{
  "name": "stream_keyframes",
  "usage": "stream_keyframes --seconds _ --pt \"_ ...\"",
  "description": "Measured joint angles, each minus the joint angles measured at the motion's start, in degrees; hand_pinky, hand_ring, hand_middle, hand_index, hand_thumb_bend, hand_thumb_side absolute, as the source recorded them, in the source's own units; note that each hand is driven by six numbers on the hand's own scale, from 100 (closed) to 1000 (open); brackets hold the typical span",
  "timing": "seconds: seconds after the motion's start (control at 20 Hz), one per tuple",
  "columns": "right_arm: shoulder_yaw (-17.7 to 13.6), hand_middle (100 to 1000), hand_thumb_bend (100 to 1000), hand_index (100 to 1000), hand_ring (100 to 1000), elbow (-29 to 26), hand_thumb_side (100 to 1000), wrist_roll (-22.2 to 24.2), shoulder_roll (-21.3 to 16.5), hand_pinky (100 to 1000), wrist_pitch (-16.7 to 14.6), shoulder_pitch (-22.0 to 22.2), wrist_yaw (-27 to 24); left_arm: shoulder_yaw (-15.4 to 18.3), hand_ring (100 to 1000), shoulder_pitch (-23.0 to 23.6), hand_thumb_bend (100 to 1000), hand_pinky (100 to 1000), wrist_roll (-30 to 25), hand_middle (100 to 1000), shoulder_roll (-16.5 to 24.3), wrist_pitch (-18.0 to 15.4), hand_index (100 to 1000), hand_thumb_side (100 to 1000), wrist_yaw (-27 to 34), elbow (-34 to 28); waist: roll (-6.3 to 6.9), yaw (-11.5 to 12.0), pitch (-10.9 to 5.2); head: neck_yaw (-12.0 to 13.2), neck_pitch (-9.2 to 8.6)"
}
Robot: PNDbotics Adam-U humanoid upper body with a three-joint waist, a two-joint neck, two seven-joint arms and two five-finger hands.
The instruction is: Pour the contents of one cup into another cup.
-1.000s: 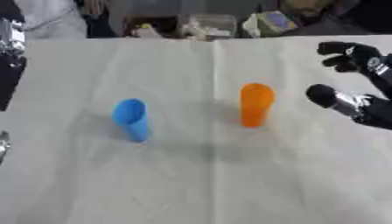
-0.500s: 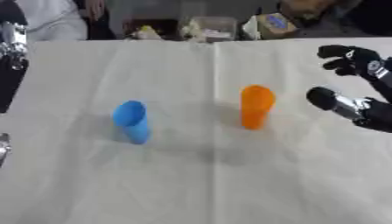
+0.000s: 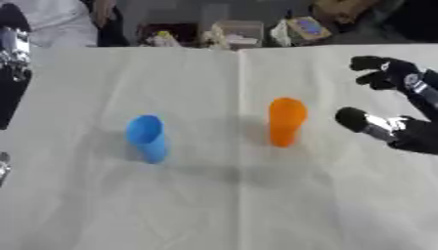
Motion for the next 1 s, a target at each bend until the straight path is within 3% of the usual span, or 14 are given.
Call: stream_keyframes --seconds 0.55,1.0 --pt "1.60 893 734 956 858 0.22 840 -0.73 1.52 876 0.84 -2.85 0.15 -0.24 780 -0.32 133 618 -0.39 834 -0.01 -0.06 961 876 0.02 0.00 0.16 0.35 0.00 -1.19 -0.80" --pt "3.69 896 736 960 860 5.18 832 0.61 4.53 880 0.30 -5.11 1.69 -0.55 780 -0.37 124 618 -0.59 834 -0.03 -0.20 961 879 0.16 0.00 0.29 0.64 0.23 -1.50 -1.55"
